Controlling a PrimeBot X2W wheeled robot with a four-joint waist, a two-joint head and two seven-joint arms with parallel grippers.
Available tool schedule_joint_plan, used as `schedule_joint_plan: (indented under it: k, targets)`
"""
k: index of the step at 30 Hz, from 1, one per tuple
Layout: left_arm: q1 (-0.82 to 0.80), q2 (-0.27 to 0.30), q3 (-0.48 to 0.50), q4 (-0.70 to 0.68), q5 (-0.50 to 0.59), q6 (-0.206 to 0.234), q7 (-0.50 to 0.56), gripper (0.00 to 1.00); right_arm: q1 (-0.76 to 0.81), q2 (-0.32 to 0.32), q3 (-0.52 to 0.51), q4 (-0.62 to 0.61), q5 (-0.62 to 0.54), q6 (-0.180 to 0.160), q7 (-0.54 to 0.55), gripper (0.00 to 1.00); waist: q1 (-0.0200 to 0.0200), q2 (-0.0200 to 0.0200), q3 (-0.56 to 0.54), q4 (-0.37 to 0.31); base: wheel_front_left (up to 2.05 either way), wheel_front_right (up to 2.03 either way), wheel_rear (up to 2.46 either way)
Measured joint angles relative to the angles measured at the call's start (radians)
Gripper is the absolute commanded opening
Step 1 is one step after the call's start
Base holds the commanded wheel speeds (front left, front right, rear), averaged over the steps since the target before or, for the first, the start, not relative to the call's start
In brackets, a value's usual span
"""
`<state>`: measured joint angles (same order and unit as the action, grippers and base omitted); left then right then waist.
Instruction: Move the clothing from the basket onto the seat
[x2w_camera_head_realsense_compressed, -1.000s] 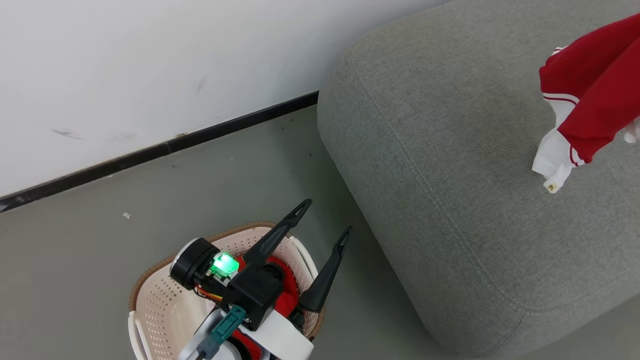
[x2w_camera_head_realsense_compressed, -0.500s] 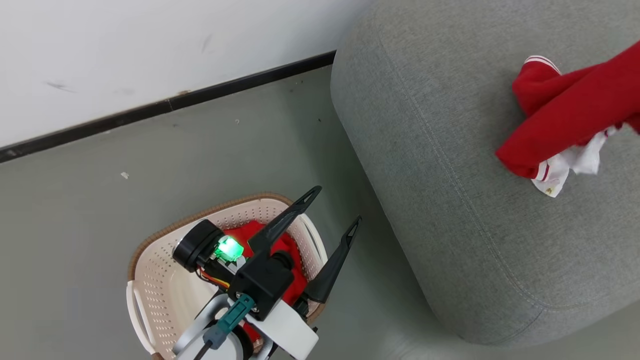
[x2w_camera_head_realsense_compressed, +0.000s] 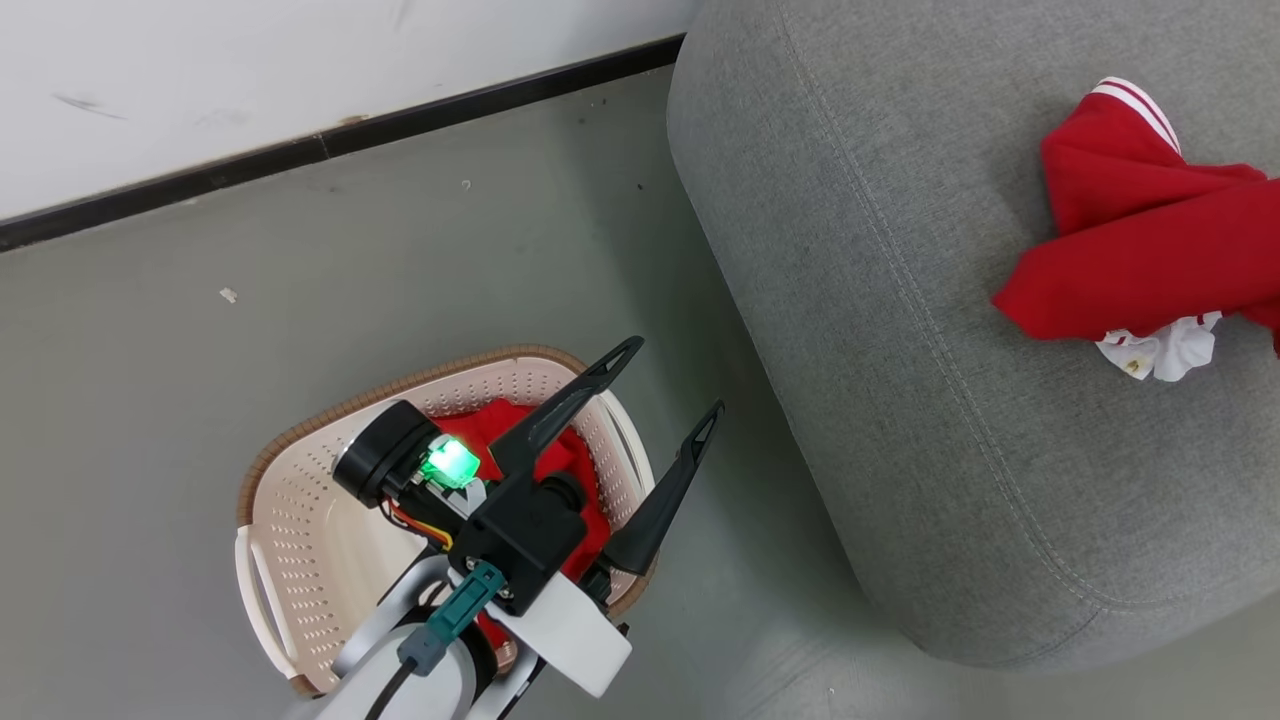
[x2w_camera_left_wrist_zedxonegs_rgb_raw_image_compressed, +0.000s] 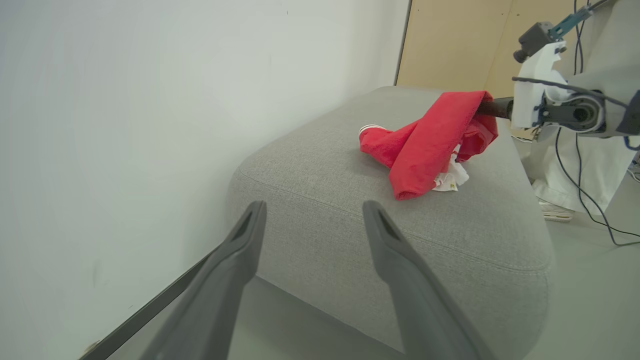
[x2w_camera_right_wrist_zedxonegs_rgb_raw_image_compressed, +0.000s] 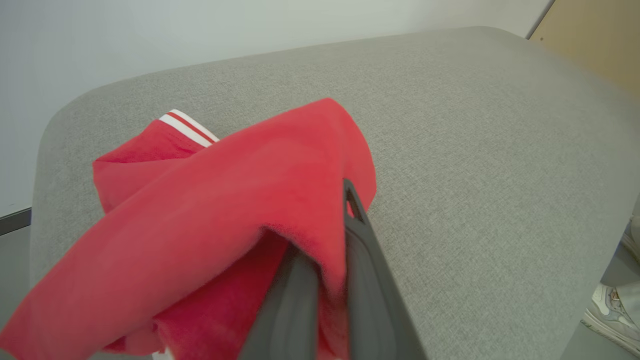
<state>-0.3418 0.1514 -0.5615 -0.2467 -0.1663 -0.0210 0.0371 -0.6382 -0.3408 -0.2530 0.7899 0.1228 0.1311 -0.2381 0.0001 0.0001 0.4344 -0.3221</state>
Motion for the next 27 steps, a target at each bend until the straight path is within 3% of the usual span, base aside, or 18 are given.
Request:
schedule_joint_plan:
  k: [2, 3, 4, 6, 7, 8, 15, 27]
  targets:
    - [-0.005, 0.002, 0.002, -0.001, 0.001, -0.001, 0.002, 1.00, 0.000, 0.015, -0.007, 0.004, 0.000, 0.000, -0.003, 0.00, 0.0000, 0.0000, 0.008, -0.001, 0.00, 0.00, 0.00]
    - [-0.005, 0.002, 0.002, -0.001, 0.001, -0.001, 0.002, 1.00, 0.000, 0.023, -0.011, 0.006, -0.001, 0.000, -0.006, 0.05, 0.0000, 0.0000, 0.012, -0.002, 0.00, 0.00, 0.00]
    - [-0.005, 0.002, 0.002, -0.001, 0.002, -0.001, 0.002, 1.00, -0.001, 0.030, -0.014, 0.010, -0.001, 0.000, -0.008, 0.27, 0.0000, -0.0001, 0.016, -0.003, 0.00, 0.00, 0.00]
    - [-0.005, 0.004, 0.002, -0.001, 0.003, -0.001, 0.002, 1.00, -0.001, 0.035, -0.015, 0.015, -0.001, 0.000, -0.009, 0.54, 0.0000, 0.0000, 0.020, -0.004, 0.00, 0.00, 0.00]
    - [-0.006, 0.005, 0.004, -0.001, 0.007, -0.001, 0.002, 1.00, -0.001, 0.039, -0.015, 0.019, -0.001, 0.000, -0.009, 0.84, -0.0001, 0.0000, 0.023, -0.006, 0.00, 0.00, 0.00]
    - [-0.006, 0.007, 0.005, -0.001, 0.011, -0.001, 0.002, 1.00, -0.001, 0.044, -0.014, 0.022, -0.002, 0.000, -0.009, 1.00, 0.0000, 0.0000, 0.025, -0.008, 0.00, 0.00, 0.00]
    - [-0.020, 0.006, 0.011, 0.002, 0.011, -0.009, -0.006, 1.00, 0.008, 0.058, 0.018, 0.012, -0.022, 0.000, -0.009, 1.00, 0.0000, 0.0000, 0.026, -0.028, 0.00, 0.00, 0.00]
    - [-0.019, 0.002, 0.025, 0.021, 0.005, -0.008, -0.030, 1.00, 0.152, 0.075, 0.044, -0.196, -0.024, 0.000, -0.010, 1.00, 0.0000, 0.0000, 0.004, -0.072, 0.00, 0.00, 0.00]
